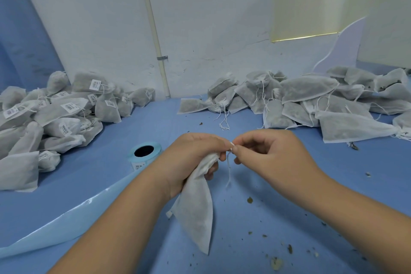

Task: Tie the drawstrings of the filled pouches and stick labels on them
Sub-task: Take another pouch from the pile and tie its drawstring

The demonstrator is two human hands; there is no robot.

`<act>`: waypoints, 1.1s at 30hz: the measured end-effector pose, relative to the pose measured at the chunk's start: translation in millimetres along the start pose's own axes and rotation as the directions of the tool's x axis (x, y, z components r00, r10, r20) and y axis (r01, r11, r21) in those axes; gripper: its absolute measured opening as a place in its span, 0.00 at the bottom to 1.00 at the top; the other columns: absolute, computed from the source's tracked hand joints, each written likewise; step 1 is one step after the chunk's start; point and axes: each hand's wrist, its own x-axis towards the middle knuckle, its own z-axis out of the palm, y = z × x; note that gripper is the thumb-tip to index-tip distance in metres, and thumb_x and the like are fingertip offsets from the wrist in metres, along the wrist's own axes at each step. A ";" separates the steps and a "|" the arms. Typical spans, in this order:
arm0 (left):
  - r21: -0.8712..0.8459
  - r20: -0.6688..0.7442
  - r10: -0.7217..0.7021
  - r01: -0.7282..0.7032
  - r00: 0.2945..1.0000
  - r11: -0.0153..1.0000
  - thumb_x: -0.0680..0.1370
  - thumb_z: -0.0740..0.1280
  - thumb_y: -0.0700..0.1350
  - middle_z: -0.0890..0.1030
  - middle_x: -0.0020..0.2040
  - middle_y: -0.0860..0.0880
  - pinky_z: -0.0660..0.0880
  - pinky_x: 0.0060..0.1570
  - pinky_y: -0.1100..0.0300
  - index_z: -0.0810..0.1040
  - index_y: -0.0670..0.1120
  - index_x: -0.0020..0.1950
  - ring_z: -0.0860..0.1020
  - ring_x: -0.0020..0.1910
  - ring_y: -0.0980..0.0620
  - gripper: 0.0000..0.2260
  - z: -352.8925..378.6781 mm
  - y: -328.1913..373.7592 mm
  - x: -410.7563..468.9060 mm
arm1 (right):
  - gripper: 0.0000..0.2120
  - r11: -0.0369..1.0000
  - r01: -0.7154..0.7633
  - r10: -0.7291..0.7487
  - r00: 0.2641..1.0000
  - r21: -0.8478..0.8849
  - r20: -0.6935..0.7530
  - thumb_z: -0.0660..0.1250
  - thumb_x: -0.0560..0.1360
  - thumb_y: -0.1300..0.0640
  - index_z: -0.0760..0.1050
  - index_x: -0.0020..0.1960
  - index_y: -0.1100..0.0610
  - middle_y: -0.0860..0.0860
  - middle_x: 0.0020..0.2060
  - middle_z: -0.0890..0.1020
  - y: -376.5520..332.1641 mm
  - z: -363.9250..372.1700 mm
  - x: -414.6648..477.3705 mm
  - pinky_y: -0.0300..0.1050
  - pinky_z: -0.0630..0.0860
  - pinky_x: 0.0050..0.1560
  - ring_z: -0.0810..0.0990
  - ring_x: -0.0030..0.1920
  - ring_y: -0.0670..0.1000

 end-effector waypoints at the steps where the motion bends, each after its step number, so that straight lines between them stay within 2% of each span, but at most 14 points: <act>1: 0.014 -0.012 -0.002 0.003 1.000 1.000 0.68 0.71 0.47 0.76 0.33 0.50 0.68 0.27 0.62 0.80 0.47 0.32 0.70 0.26 0.53 0.06 0.2 -0.2 -0.1 | 0.06 1.000 -0.005 0.005 1.000 -0.019 0.002 0.70 0.73 0.57 0.83 0.38 0.50 0.52 0.34 0.84 0.9 -0.3 0.1 0.52 0.77 0.40 0.82 0.41 0.59; 3: 0.043 -0.024 -0.004 0.005 1.000 0.999 0.69 0.73 0.46 0.77 0.33 0.50 0.69 0.28 0.62 0.81 0.48 0.33 0.71 0.26 0.54 0.05 0.5 -0.5 0.1 | 0.07 0.997 -0.006 0.006 1.000 -0.075 -0.006 0.71 0.73 0.57 0.83 0.37 0.49 0.48 0.33 0.84 3.0 -1.9 0.6 0.48 0.78 0.39 0.83 0.38 0.53; 5: 0.072 -0.033 -0.006 0.008 0.999 0.997 0.72 0.74 0.44 0.78 0.33 0.51 0.69 0.28 0.63 0.82 0.49 0.33 0.71 0.26 0.54 0.07 0.1 -0.8 0.2 | 0.08 0.991 0.002 -0.004 1.000 -0.137 -0.015 0.71 0.72 0.58 0.82 0.35 0.49 0.44 0.30 0.83 4.0 -3.5 0.9 0.38 0.75 0.33 0.81 0.33 0.47; 6: 0.082 -0.038 -0.008 0.011 0.999 0.997 0.73 0.73 0.44 0.78 0.32 0.51 0.69 0.27 0.63 0.82 0.49 0.33 0.71 0.26 0.54 0.09 -0.2 -0.4 0.2 | 0.09 0.988 -0.001 -0.002 1.000 -0.153 -0.021 0.71 0.71 0.58 0.80 0.33 0.50 0.44 0.30 0.82 4.3 -3.9 1.3 0.35 0.73 0.31 0.80 0.31 0.45; 8: 0.103 -0.042 -0.011 0.015 0.999 0.995 0.74 0.73 0.44 0.78 0.31 0.51 0.69 0.27 0.64 0.82 0.50 0.33 0.71 0.26 0.55 0.09 -1.9 1.1 -0.5 | 0.09 0.994 -0.047 0.044 0.999 -0.101 -0.027 0.70 0.71 0.60 0.78 0.32 0.53 0.47 0.29 0.81 5.0 -7.1 4.5 0.35 0.72 0.31 0.79 0.30 0.45; 11: 0.105 -0.075 -0.014 0.022 0.997 0.994 0.74 0.72 0.44 0.77 0.30 0.51 0.69 0.27 0.65 0.81 0.50 0.31 0.71 0.26 0.55 0.11 -7.3 1.6 -1.6 | 0.12 0.961 -0.161 0.160 0.987 0.227 0.022 0.68 0.70 0.64 0.77 0.29 0.55 0.51 0.26 0.78 5.0 -16.8 11.5 0.40 0.72 0.31 0.75 0.27 0.49; 15: 0.094 -0.054 -0.016 0.021 0.998 0.995 0.75 0.71 0.44 0.76 0.30 0.52 0.69 0.28 0.65 0.79 0.48 0.33 0.71 0.26 0.55 0.10 -5.8 -0.4 -2.1 | 0.06 0.740 -0.237 0.186 0.971 0.629 0.147 0.70 0.63 0.66 0.75 0.31 0.59 0.50 0.23 0.65 2.9 -19.4 14.5 0.38 0.62 0.25 0.63 0.23 0.48; 18: 0.080 0.037 -0.008 0.005 0.999 0.997 0.74 0.72 0.46 0.75 0.30 0.53 0.68 0.27 0.66 0.79 0.50 0.32 0.70 0.26 0.56 0.10 2.2 0.0 -3.6 | 0.06 0.559 -0.289 0.154 0.957 0.777 0.245 0.70 0.65 0.64 0.75 0.32 0.58 0.48 0.23 0.60 0.0 -14.2 12.6 0.38 0.57 0.25 0.59 0.22 0.46; 20: 0.069 0.092 0.010 -0.016 0.996 0.997 0.71 0.75 0.47 0.75 0.30 0.53 0.68 0.28 0.66 0.81 0.51 0.31 0.71 0.26 0.56 0.09 5.0 2.0 -5.1 | 0.05 0.479 -0.324 0.124 0.945 0.816 0.303 0.68 0.68 0.61 0.77 0.33 0.56 0.47 0.23 0.59 -2.9 -13.0 10.8 0.37 0.57 0.24 0.58 0.21 0.45; 22: 0.069 0.081 0.025 -0.031 0.996 0.997 0.71 0.74 0.48 0.76 0.30 0.54 0.69 0.28 0.66 0.81 0.52 0.31 0.71 0.27 0.56 0.08 4.1 3.7 -5.1 | 0.06 0.438 -0.371 0.104 0.925 0.819 0.364 0.67 0.68 0.59 0.76 0.32 0.56 0.46 0.23 0.56 -5.1 -14.0 9.8 0.37 0.57 0.24 0.56 0.21 0.45; 25: 0.100 -0.029 0.051 -0.048 0.998 0.994 0.75 0.72 0.45 0.76 0.30 0.53 0.68 0.29 0.65 0.81 0.51 0.32 0.70 0.28 0.55 0.11 -3.0 3.5 -2.8 | 0.04 0.428 -0.476 0.139 0.874 0.768 0.465 0.66 0.65 0.60 0.73 0.32 0.56 0.47 0.25 0.55 -5.8 -20.1 11.5 0.38 0.55 0.24 0.53 0.23 0.46; 28: 0.159 -0.098 0.095 -0.078 0.991 0.984 0.76 0.72 0.44 0.76 0.30 0.54 0.67 0.30 0.66 0.80 0.52 0.31 0.70 0.27 0.56 0.13 -8.7 3.6 -1.1 | 0.02 0.460 -0.552 0.209 0.828 0.696 0.520 0.62 0.63 0.60 0.71 0.32 0.57 0.47 0.26 0.54 -3.5 -27.7 14.9 0.40 0.53 0.25 0.52 0.24 0.47; 30: 0.214 -0.105 0.116 -0.091 0.988 0.973 0.75 0.72 0.46 0.77 0.30 0.56 0.67 0.33 0.66 0.80 0.53 0.30 0.72 0.27 0.59 0.13 -6.7 2.8 0.1 | 0.02 0.456 -0.540 0.205 0.837 0.707 0.507 0.62 0.62 0.59 0.70 0.31 0.57 0.47 0.26 0.53 -2.8 -28.3 15.2 0.40 0.53 0.24 0.51 0.24 0.47; 33: 0.212 -0.085 0.126 -0.106 0.988 0.972 0.76 0.72 0.46 0.77 0.30 0.57 0.68 0.32 0.68 0.80 0.52 0.31 0.72 0.27 0.60 0.12 -0.3 -2.0 1.5 | 0.03 0.412 -0.453 0.162 0.890 0.790 0.426 0.65 0.62 0.59 0.72 0.32 0.57 0.47 0.23 0.51 -3.3 -23.0 12.7 0.38 0.54 0.21 0.50 0.22 0.47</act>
